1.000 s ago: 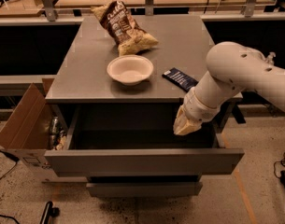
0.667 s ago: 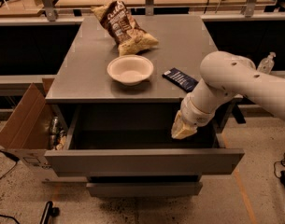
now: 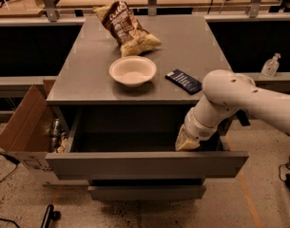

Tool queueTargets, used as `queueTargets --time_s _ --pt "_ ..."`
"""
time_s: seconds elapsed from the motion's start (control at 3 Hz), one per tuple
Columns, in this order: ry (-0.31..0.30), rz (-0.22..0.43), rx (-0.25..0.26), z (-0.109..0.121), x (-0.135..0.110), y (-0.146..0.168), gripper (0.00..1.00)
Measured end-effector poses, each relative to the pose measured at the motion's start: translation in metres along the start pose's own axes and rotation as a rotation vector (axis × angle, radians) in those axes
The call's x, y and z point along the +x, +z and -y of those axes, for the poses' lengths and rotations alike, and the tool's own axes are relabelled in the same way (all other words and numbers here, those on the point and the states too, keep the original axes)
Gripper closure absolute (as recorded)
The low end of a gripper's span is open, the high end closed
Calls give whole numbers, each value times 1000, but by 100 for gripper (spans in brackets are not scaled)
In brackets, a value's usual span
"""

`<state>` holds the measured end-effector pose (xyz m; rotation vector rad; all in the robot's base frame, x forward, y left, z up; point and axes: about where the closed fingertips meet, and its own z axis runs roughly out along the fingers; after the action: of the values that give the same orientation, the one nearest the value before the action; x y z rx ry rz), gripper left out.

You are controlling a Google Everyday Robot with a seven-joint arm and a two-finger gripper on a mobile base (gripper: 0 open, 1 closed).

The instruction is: Open top drawer

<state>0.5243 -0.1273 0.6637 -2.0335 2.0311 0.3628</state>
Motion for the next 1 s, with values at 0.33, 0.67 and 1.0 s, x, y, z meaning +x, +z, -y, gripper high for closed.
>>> queueTargets --time_s 0.33,0.67,1.0 --pt "14 29 -50 -14 6 11 100" --pt "-7 61 -99 -32 7 8 100" --pt "-58 112 -154 -65 -1 -6 100"
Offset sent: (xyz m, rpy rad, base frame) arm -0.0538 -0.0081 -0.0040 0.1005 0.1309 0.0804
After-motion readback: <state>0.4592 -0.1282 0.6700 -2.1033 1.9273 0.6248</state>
